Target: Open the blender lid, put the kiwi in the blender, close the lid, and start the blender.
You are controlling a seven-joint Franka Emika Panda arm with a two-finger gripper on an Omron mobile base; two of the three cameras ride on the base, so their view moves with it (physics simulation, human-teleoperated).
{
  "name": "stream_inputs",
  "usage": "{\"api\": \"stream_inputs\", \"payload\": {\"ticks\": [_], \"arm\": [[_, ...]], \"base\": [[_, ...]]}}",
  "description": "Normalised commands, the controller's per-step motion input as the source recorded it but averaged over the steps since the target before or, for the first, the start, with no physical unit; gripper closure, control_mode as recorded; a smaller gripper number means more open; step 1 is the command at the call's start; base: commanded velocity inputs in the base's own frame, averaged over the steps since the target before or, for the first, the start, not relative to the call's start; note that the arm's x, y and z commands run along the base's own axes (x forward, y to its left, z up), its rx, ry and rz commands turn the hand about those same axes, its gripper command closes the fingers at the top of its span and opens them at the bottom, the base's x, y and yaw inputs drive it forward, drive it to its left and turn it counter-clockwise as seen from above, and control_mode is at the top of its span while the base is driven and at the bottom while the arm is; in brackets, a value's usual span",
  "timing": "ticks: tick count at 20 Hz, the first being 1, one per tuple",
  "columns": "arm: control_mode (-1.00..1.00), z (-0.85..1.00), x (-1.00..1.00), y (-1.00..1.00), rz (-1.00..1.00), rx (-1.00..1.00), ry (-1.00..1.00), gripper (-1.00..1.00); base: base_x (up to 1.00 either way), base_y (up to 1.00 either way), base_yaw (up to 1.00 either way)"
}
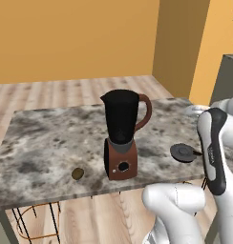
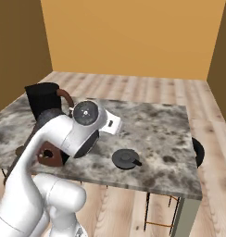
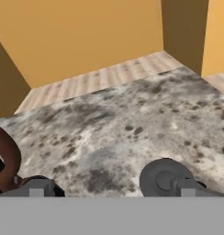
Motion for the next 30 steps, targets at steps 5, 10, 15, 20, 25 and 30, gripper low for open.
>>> {"api": "stream_inputs", "payload": {"ticks": [5, 10, 15, 20, 25, 30], "arm": [[-1.0, 0.41, -0.56, 0.64, 0.0, -0.19, -0.18, -1.0], [-1.0, 0.32, -0.55, 0.68, 0.0, -0.19, -0.04, -1.0], [-1.0, 0.2, -0.54, 0.73, 0.0, -0.17, 0.0, -1.0], [-1.0, -0.12, -0.28, 0.82, 0.0, -0.16, 0.08, -1.0], [-1.0, -0.36, -0.11, 0.91, 0.0, -0.13, 0.14, -1.0], [-1.0, -0.4, -0.04, 0.98, 0.0, -0.09, 0.16, -1.0]], "base": [[0.0, 0.0, 0.0], [0.0, 0.0, 0.0], [0.0, 0.0, 0.0], [0.0, 0.0, 0.0], [0.0, 0.0, 0.0], [0.0, 0.0, 0.0]]}}
